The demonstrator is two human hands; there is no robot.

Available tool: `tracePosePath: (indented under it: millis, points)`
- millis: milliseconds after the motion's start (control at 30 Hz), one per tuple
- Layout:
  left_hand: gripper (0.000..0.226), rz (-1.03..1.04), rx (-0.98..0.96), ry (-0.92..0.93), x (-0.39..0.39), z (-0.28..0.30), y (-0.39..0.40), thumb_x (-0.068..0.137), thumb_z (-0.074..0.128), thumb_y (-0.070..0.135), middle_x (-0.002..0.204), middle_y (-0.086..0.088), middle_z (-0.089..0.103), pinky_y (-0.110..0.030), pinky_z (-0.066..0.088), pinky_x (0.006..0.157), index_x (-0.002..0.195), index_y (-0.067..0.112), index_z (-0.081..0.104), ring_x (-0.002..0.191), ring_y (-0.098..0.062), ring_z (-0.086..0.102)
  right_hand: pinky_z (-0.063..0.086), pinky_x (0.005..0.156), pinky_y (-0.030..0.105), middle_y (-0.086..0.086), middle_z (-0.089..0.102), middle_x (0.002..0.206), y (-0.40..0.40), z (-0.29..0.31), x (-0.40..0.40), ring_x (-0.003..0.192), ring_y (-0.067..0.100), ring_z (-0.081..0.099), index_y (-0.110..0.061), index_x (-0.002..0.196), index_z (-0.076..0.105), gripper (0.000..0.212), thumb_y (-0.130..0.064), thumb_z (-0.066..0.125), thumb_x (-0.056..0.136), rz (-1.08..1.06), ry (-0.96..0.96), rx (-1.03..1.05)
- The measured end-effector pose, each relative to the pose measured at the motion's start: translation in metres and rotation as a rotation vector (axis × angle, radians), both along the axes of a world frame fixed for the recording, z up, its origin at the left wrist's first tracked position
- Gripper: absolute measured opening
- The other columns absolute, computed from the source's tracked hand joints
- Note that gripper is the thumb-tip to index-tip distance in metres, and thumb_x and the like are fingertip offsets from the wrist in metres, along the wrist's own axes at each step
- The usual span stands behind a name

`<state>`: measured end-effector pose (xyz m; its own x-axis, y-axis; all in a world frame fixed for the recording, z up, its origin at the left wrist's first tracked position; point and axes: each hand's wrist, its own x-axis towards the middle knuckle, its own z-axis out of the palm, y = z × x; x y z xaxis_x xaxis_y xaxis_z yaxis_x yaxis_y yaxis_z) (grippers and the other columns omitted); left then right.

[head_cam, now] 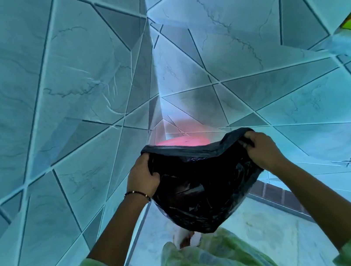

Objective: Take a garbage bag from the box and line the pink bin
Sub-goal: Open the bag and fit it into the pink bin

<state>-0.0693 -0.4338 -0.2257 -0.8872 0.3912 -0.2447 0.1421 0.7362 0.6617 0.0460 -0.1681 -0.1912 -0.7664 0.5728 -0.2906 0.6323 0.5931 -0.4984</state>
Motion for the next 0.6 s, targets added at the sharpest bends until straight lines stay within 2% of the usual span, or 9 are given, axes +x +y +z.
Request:
tracePosePath:
  millis: [67,133,233,300,400,500,600]
  points:
    - [0.034,0.002,-0.043,-0.029,-0.004,-0.012,-0.001,0.074,0.054,-0.004,0.107,-0.022,0.058,-0.036,0.045,0.079,0.108,-0.002,0.051,0.097,-0.038,0.057,0.042,0.083,0.032,0.02,0.063,0.116,0.002,-0.008,-0.001,0.105,0.036,0.058,-0.007,0.118,0.056,0.031,-0.006,0.055,0.087,0.078,-0.092,-0.018]
    - [0.039,0.001,-0.101,-0.056,-0.007,-0.023,-0.004,0.074,0.054,-0.003,0.113,-0.023,0.057,-0.039,0.046,0.083,0.113,-0.001,0.05,0.101,-0.038,0.056,0.043,0.092,0.034,0.018,0.06,0.124,0.002,-0.019,-0.001,0.112,0.035,0.057,-0.011,0.131,0.048,0.046,-0.008,0.059,0.086,0.205,-0.224,-0.006]
    - [0.05,-0.044,-0.213,-0.114,-0.011,-0.05,-0.009,0.077,0.053,0.001,0.125,-0.019,0.054,-0.039,0.046,0.091,0.126,0.004,0.046,0.11,-0.036,0.055,0.045,0.093,0.036,0.015,0.057,0.128,0.003,-0.058,-0.002,0.111,0.035,0.058,-0.019,0.137,0.039,0.057,-0.008,0.055,0.083,0.414,-0.432,0.048]
    - [0.054,-0.105,-0.302,-0.156,-0.009,-0.069,-0.016,0.08,0.052,0.007,0.13,-0.014,0.052,-0.04,0.046,0.094,0.133,0.011,0.043,0.113,-0.034,0.054,0.048,0.093,0.04,0.014,0.051,0.135,0.005,-0.091,0.006,0.111,0.037,0.058,-0.029,0.139,0.035,0.06,-0.01,0.052,0.084,0.477,-0.519,0.098]
    - [0.054,-0.184,-0.495,-0.209,-0.01,-0.107,-0.026,0.081,0.056,0.02,0.135,-0.007,0.047,-0.041,0.048,0.092,0.133,0.017,0.04,0.11,-0.032,0.057,0.052,0.089,0.041,0.013,0.043,0.14,0.011,-0.145,0.016,0.113,0.037,0.056,-0.041,0.136,0.034,0.057,-0.015,0.046,0.087,0.472,-0.615,0.116]
    - [0.05,-0.207,-0.63,-0.194,-0.013,-0.137,-0.032,0.082,0.056,0.022,0.147,-0.001,0.035,-0.04,0.051,0.085,0.129,0.018,0.041,0.102,-0.033,0.061,0.053,0.085,0.04,0.011,0.045,0.139,0.015,-0.176,0.017,0.122,0.029,0.053,-0.029,0.127,0.049,0.044,-0.009,0.042,0.088,0.478,-0.706,0.171]
    - [0.05,-0.22,-0.706,-0.133,-0.019,-0.165,-0.031,0.085,0.05,0.016,0.157,0.006,0.015,-0.038,0.05,0.075,0.132,0.019,0.034,0.092,-0.034,0.064,0.051,0.083,0.038,0.009,0.048,0.134,0.014,-0.199,0.006,0.112,0.029,0.06,-0.022,0.12,0.056,0.035,-0.008,0.043,0.091,0.442,-0.73,0.241]
